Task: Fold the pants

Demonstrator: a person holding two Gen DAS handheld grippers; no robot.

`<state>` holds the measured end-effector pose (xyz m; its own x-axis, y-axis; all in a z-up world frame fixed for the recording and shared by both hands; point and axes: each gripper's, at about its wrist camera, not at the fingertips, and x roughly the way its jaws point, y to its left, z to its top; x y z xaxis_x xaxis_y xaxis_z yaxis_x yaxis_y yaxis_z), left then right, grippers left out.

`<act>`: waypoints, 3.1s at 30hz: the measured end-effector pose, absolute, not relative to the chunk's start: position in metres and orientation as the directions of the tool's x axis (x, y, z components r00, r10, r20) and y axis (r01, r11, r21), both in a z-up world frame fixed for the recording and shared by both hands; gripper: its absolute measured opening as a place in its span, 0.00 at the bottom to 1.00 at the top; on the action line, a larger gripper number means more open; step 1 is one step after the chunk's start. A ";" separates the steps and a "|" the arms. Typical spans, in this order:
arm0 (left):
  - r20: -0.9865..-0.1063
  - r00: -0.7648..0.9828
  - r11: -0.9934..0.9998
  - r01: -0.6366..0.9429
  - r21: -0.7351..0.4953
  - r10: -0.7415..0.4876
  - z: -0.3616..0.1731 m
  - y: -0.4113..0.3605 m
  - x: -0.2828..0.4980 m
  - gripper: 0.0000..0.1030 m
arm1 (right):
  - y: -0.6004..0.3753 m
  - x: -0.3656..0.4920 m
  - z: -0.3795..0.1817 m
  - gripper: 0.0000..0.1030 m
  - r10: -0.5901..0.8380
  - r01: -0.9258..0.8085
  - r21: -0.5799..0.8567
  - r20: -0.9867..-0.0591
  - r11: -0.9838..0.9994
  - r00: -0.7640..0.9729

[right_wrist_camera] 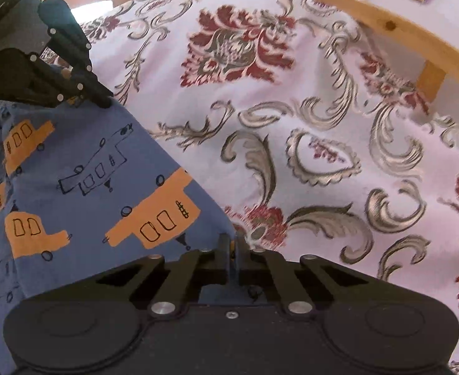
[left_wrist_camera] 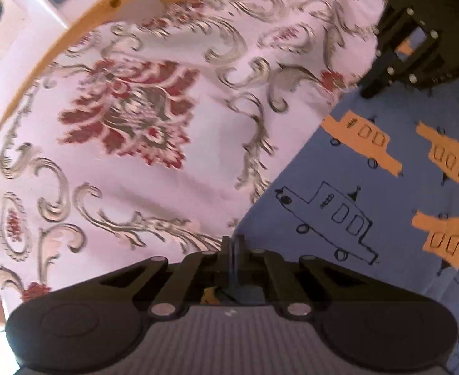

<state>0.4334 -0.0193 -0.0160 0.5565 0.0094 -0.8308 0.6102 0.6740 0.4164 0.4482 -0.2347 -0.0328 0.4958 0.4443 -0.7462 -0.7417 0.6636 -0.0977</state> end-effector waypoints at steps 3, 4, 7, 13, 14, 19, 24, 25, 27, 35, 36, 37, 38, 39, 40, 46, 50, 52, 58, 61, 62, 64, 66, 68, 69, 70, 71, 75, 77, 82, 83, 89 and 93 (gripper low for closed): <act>-0.797 0.603 0.679 0.577 0.454 0.020 -0.010 -0.019 0.433 0.01 | -0.234 0.450 -0.029 0.01 0.430 -0.717 -0.132 -0.721 0.685 0.543; -0.790 0.612 0.679 0.571 0.462 0.023 -0.009 -0.018 0.435 0.01 | -0.233 0.451 -0.028 0.01 0.423 -0.708 -0.145 -0.713 0.691 0.559; -0.781 0.623 0.683 0.556 0.474 0.035 -0.011 -0.019 0.441 0.01 | -0.225 0.457 -0.027 0.01 0.383 -0.685 -0.204 -0.703 0.699 0.600; -0.778 0.625 0.686 0.538 0.490 0.066 -0.031 -0.018 0.453 0.01 | -0.212 0.469 -0.044 0.05 0.316 -0.670 -0.261 -0.726 0.695 0.611; -0.781 0.620 0.688 0.538 0.488 0.069 -0.034 -0.017 0.454 0.01 | -0.210 0.470 -0.048 0.06 0.306 -0.668 -0.273 -0.728 0.692 0.614; -0.786 0.617 0.709 0.538 0.457 0.038 -0.033 -0.010 0.455 0.17 | -0.214 0.471 -0.042 0.39 0.310 -0.643 -0.251 -0.714 0.724 0.628; -0.767 0.642 0.794 0.476 0.378 -0.020 -0.007 0.013 0.456 0.75 | -0.223 0.459 -0.023 0.95 0.357 -0.620 -0.210 -0.661 0.756 0.660; -0.754 0.656 0.808 0.458 0.370 -0.027 0.000 0.019 0.455 0.84 | -0.224 0.455 -0.019 0.98 0.374 -0.621 -0.201 -0.646 0.758 0.666; -0.730 0.682 0.835 0.428 0.347 -0.046 0.017 0.033 0.452 0.93 | -0.226 0.448 -0.010 0.99 0.428 -0.639 -0.164 -0.616 0.751 0.661; -0.784 0.584 0.832 0.528 0.171 -0.210 0.050 0.081 0.441 1.00 | -0.189 0.448 -0.001 0.99 0.702 -0.837 0.149 -0.632 0.527 0.329; -0.794 0.566 0.820 0.549 0.161 -0.223 0.050 0.083 0.438 1.00 | -0.179 0.447 -0.002 0.99 0.703 -0.853 0.153 -0.648 0.499 0.295; -0.800 0.555 0.810 0.564 0.160 -0.228 0.048 0.084 0.436 1.00 | -0.169 0.446 -0.003 0.99 0.691 -0.864 0.131 -0.662 0.486 0.288; -0.806 0.548 0.800 0.576 0.170 -0.224 0.045 0.084 0.433 1.00 | -0.160 0.446 -0.004 0.99 0.671 -0.872 0.092 -0.678 0.481 0.299; -0.813 0.542 0.788 0.587 0.186 -0.212 0.042 0.083 0.431 1.00 | -0.152 0.448 -0.006 0.99 0.656 -0.878 0.061 -0.689 0.475 0.307; -0.821 0.534 0.776 0.599 0.199 -0.201 0.037 0.081 0.430 1.00 | -0.145 0.450 -0.007 0.99 0.645 -0.882 0.040 -0.698 0.470 0.313; -0.857 0.486 0.756 0.623 0.203 -0.170 0.018 0.070 0.433 1.00 | -0.145 0.487 -0.019 0.94 0.604 -0.822 0.134 -0.744 0.553 0.285; -0.864 0.481 0.739 0.635 0.226 -0.150 0.015 0.069 0.435 0.90 | -0.144 0.500 -0.028 0.78 0.520 -0.798 0.052 -0.783 0.601 0.340; -0.865 0.479 0.733 0.641 0.226 -0.152 0.017 0.070 0.437 0.80 | -0.146 0.505 -0.031 0.67 0.496 -0.789 0.031 -0.793 0.613 0.354; -0.868 0.481 0.682 0.675 0.281 -0.119 0.014 0.065 0.442 0.43 | -0.149 0.507 -0.033 0.22 0.461 -0.790 -0.005 -0.810 0.614 0.363; -0.876 0.470 0.674 0.682 0.284 -0.107 0.016 0.064 0.443 0.26 | -0.146 0.502 -0.029 0.09 0.460 -0.808 -0.026 -0.812 0.589 0.361; -0.883 0.457 0.678 0.684 0.268 -0.112 0.018 0.063 0.444 0.22 | -0.143 0.500 -0.028 0.07 0.455 -0.814 -0.041 -0.812 0.580 0.365; -0.887 0.446 0.681 0.687 0.254 -0.119 0.021 0.062 0.443 0.08 | -0.142 0.495 -0.026 0.02 0.457 -0.818 -0.070 -0.800 0.570 0.387; -0.882 0.457 0.689 0.676 0.260 -0.115 0.023 0.059 0.441 0.05 | -0.145 0.488 -0.021 0.01 0.457 -0.809 -0.092 -0.786 0.580 0.416; -0.868 0.487 0.692 0.661 0.291 -0.100 0.025 0.057 0.435 0.03 | -0.148 0.474 -0.012 0.00 0.464 -0.805 -0.128 -0.760 0.580 0.455; -0.858 0.505 0.691 0.654 0.307 -0.097 0.026 0.056 0.431 0.02 | -0.150 0.466 -0.008 0.00 0.468 -0.802 -0.148 -0.745 0.579 0.475; -0.850 0.518 0.692 0.649 0.315 -0.099 0.029 0.056 0.428 0.02 | -0.153 0.458 -0.003 0.00 0.476 -0.799 -0.166 -0.727 0.578 0.495; -0.839 0.534 0.695 0.641 0.325 -0.101 0.031 0.056 0.424 0.02 | -0.156 0.448 0.002 0.00 0.479 -0.789 -0.187 -0.706 0.585 0.522; -0.790 0.603 0.698 0.614 0.368 -0.113 0.042 0.057 0.403 0.01 | -0.173 0.408 0.016 0.00 0.500 -0.754 -0.223 -0.629 0.618 0.596; -0.763 0.633 0.696 0.605 0.387 -0.126 0.049 0.057 0.387 0.01 | -0.182 0.383 0.020 0.00 0.503 -0.736 -0.241 -0.595 0.632 0.627; -0.696 0.696 0.677 0.600 0.427 -0.178 0.067 0.055 0.342 0.01 | -0.200 0.320 0.027 0.00 0.519 -0.710 -0.243 -0.535 0.661 0.666; -0.678 0.710 0.662 0.603 0.445 -0.190 0.069 0.053 0.330 0.01 | -0.202 0.305 0.028 0.00 0.520 -0.709 -0.245 -0.531 0.661 0.668; -0.649 0.724 0.601 0.632 0.489 -0.234 0.061 0.043 0.271 0.01 | -0.205 0.236 0.019 0.00 0.504 -0.709 -0.274 -0.543 0.650 0.672; -0.655 0.714 0.588 0.648 0.485 -0.247 0.049 0.043 0.237 0.01 | -0.201 0.197 0.007 0.00 0.486 -0.709 -0.284 -0.563 0.646 0.669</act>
<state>0.2372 0.0434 0.0490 0.7144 -0.2475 -0.6546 0.6478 0.5876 0.4848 0.1971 -0.2011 0.0066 0.6685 0.4861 -0.5628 -0.7087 0.6458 -0.2841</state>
